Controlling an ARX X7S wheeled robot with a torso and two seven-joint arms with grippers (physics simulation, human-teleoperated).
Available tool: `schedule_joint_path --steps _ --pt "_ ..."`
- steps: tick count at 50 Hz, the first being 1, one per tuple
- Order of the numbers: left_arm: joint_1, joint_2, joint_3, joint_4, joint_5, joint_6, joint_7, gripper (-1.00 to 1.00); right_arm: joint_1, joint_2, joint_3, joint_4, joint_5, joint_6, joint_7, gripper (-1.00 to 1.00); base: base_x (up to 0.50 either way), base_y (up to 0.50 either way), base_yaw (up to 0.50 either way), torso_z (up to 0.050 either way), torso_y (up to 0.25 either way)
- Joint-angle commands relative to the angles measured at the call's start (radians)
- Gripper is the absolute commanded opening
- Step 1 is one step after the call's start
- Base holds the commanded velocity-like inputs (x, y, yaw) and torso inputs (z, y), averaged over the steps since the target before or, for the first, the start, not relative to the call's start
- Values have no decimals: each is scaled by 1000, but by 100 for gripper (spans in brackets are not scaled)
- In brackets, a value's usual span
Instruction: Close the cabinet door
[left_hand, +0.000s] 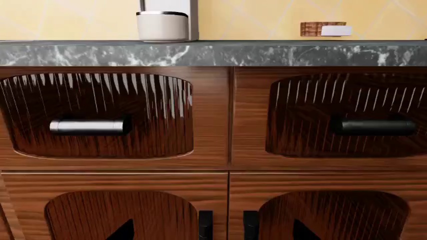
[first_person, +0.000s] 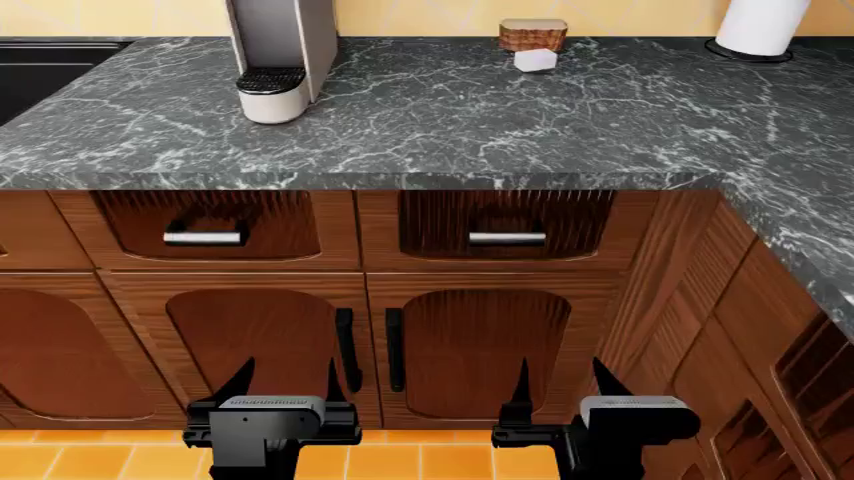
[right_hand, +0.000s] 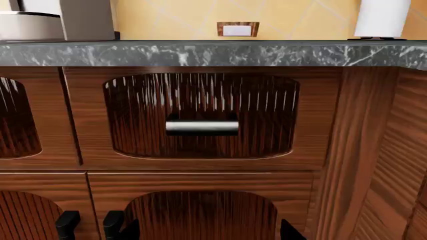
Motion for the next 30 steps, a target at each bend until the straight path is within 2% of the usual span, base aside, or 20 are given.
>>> schedule_joint_path --steps 1,25,30 --pt "1 -16 19 7 -16 -2 -18 100 1 15 -17 -3 20 9 20 100 0 0 0 0 0" --pt "-4 -67 79 6 -69 9 -81 100 14 61 -62 8 110 33 82 100 0 0 0 0 0" --pt "-4 -73 84 3 -79 16 -89 100 13 67 -71 11 117 27 90 100 0 0 0 42 0"
